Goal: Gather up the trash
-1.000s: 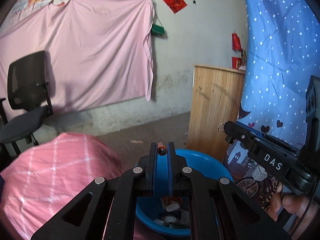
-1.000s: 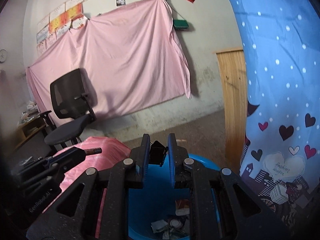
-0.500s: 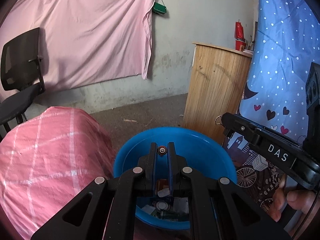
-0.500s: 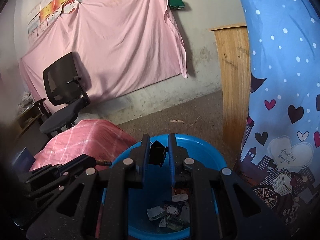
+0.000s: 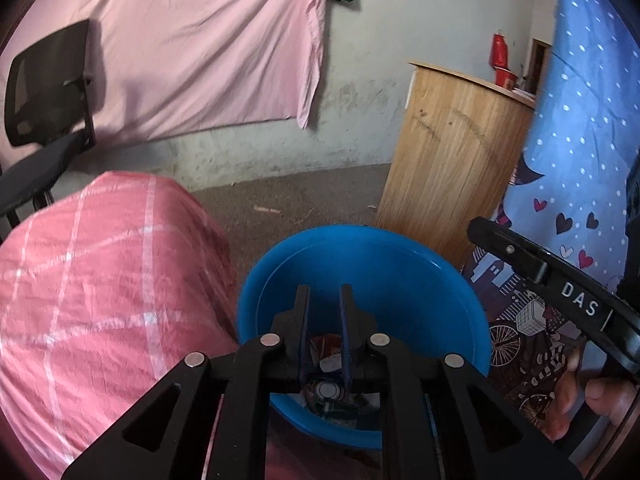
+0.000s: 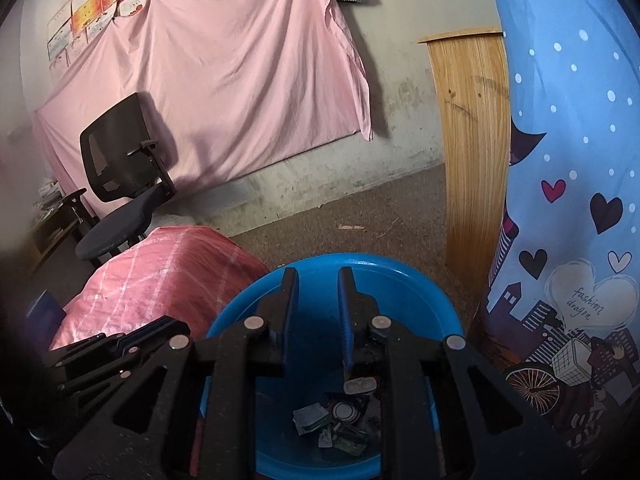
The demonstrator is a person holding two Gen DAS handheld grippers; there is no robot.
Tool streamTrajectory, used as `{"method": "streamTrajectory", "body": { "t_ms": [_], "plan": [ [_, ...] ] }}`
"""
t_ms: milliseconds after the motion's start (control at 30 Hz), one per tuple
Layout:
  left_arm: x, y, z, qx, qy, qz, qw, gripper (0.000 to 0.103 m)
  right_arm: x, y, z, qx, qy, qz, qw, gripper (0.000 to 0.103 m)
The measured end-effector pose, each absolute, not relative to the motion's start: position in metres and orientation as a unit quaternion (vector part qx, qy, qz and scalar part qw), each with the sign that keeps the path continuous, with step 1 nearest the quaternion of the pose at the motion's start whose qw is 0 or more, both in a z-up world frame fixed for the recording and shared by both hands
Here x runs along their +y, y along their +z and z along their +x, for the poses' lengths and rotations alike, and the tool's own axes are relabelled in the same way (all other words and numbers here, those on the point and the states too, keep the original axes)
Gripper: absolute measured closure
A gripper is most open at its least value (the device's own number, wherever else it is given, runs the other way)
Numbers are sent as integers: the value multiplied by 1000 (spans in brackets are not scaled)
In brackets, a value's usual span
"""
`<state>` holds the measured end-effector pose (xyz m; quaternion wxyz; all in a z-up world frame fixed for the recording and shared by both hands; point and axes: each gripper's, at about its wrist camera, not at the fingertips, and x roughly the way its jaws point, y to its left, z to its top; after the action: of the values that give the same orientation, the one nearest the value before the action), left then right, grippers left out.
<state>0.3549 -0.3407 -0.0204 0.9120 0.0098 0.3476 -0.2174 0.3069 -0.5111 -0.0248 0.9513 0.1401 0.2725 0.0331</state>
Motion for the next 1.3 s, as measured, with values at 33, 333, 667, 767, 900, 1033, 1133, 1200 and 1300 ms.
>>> {"method": "streamTrajectory", "body": {
  "t_ms": [33,333,667,767,900,1033,1133,1200,1300],
  "plan": [
    [-338,-20,356,349,-215,5,912,87,-511,-25,307,273,33,140,951,68],
    [-311,-7,351,338,-198,-29,920,69,-508,-23,305,263,35,139,954,57],
    [-264,27,323,290,-172,-55,940,42,-486,10,280,193,41,129,972,27],
    [-244,40,310,264,-158,-65,949,22,-474,17,265,173,36,115,978,14],
    [-221,52,289,223,-139,-77,962,4,-458,26,245,148,29,104,983,5],
    [-197,60,262,201,-128,-68,969,2,-441,32,220,135,29,98,986,0],
    [-180,65,241,193,-118,-61,972,2,-425,34,200,126,36,95,987,0],
    [-167,67,224,185,-111,-58,975,2,-414,35,188,123,40,88,988,0],
    [-150,69,199,172,-100,-52,979,2,-396,35,168,116,51,83,989,0]
  ]
}}
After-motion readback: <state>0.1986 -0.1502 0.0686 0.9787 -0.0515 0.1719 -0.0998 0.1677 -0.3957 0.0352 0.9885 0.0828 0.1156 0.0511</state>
